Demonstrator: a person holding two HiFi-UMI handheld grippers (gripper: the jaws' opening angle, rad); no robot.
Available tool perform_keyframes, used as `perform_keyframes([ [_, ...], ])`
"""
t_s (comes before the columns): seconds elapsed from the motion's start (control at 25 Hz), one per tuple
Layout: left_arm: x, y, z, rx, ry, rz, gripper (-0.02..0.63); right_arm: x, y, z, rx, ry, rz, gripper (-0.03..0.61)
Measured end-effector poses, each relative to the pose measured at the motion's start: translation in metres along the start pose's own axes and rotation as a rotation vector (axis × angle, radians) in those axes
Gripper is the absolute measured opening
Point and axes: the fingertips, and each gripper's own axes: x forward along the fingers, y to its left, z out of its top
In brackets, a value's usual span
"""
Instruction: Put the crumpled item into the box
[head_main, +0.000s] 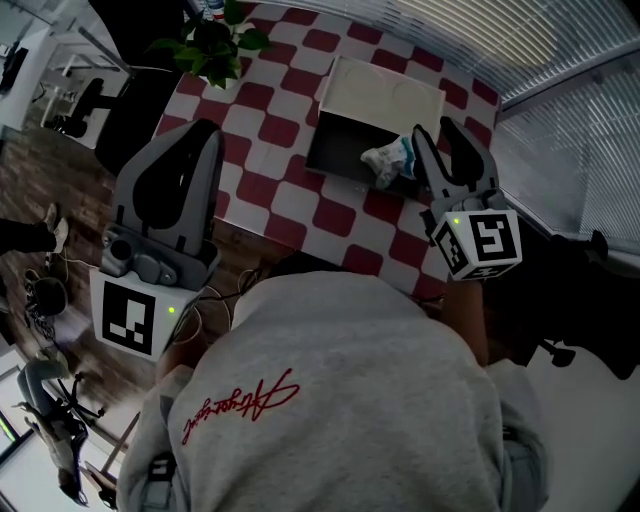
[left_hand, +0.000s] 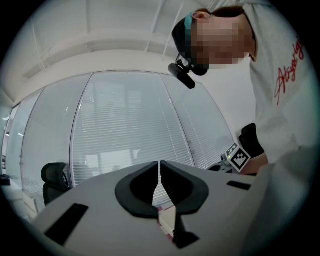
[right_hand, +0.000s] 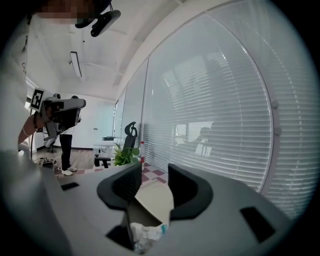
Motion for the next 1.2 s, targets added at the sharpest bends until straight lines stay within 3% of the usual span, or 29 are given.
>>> perform_keyframes([
  [1.2,0.015,-0.012,-0.003,-0.02,-0.019,-0.05,0.026,-0.042,-0.004,0.054,0.04,-0.137,-0.017,0.07],
])
